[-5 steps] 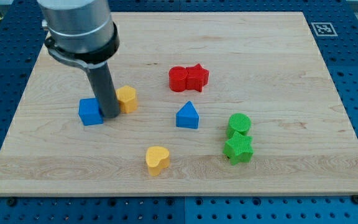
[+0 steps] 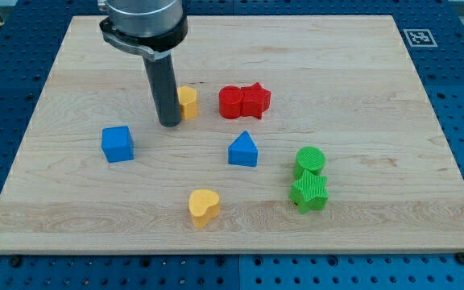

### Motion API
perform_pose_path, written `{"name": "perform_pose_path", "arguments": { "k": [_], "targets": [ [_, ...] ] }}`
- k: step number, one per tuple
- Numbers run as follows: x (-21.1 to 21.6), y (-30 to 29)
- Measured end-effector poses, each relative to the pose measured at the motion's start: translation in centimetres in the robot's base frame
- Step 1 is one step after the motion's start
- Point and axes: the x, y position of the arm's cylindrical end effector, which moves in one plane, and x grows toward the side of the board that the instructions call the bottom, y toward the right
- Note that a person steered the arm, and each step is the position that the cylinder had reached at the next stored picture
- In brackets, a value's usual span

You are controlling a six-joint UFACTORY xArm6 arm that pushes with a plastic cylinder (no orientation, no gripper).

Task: Move the yellow hexagon diagonally to the blue cube

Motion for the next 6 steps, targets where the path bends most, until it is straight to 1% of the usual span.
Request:
{"name": "perform_pose_path", "arguments": {
  "k": [1,2,3,4,5,6],
  "targets": [
    [-1.1,0.1],
    [0.4,2.0],
    [1.6,2.0],
    [-0.6,2.6],
    [-1.4,0.7],
    [-0.7,0.6]
  ]
}}
